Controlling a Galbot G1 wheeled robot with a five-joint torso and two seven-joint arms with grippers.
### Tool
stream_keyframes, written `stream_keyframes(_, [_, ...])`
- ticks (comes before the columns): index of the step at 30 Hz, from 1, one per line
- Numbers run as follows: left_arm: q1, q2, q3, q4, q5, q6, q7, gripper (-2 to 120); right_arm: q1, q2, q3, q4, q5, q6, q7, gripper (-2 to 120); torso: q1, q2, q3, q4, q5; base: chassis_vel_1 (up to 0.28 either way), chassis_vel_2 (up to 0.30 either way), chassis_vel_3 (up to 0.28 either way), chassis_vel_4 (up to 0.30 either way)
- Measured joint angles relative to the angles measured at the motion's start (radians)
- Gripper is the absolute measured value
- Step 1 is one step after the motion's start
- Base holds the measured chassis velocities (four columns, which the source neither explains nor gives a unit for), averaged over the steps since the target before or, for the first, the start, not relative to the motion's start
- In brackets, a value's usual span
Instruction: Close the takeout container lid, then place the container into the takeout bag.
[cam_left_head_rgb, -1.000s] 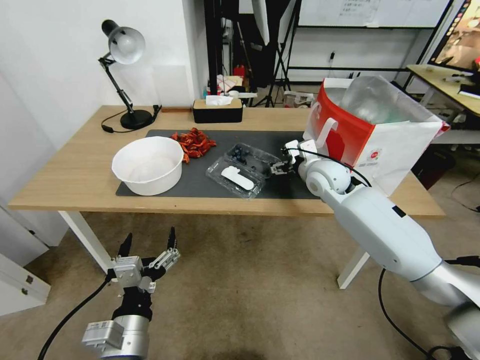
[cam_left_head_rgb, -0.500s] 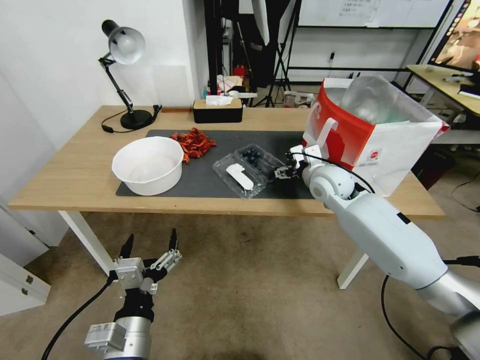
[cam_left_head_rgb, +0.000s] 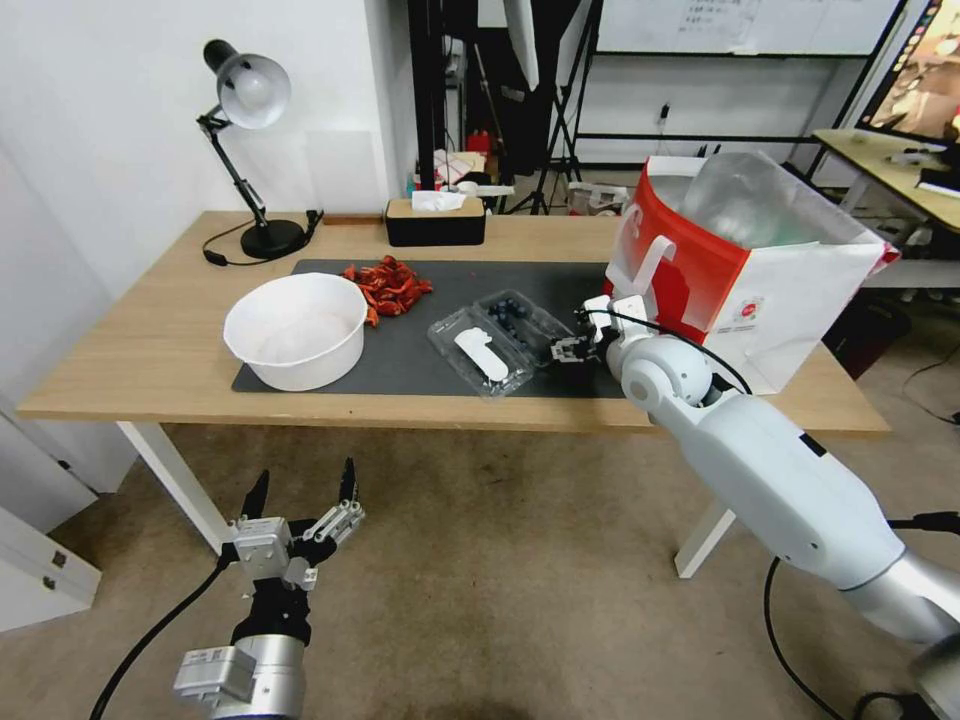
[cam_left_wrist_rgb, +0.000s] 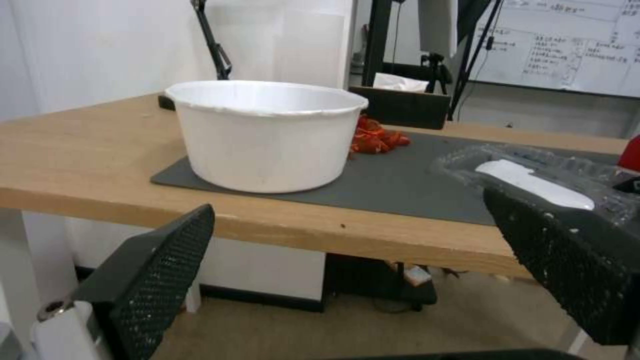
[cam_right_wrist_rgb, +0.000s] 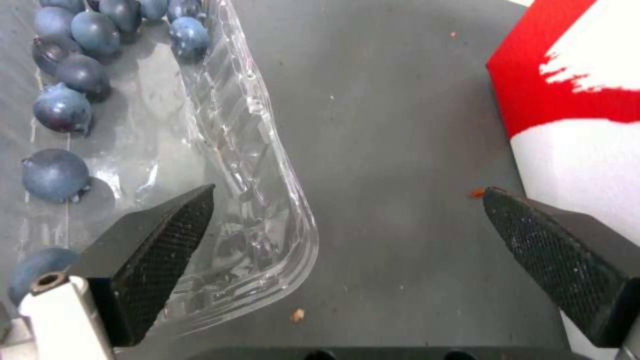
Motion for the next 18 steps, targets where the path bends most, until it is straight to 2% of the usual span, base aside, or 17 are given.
stream_keyframes(18, [-0.003,0.001,0.002,0.007,0.001,-0.002,0.000,100,-0.024,-0.007,0.003,0.043,0.068,-0.002,0.060,100,0.000,0.000,0.000,0.0001,0.0000,0.000,0.000,0.000,0.000])
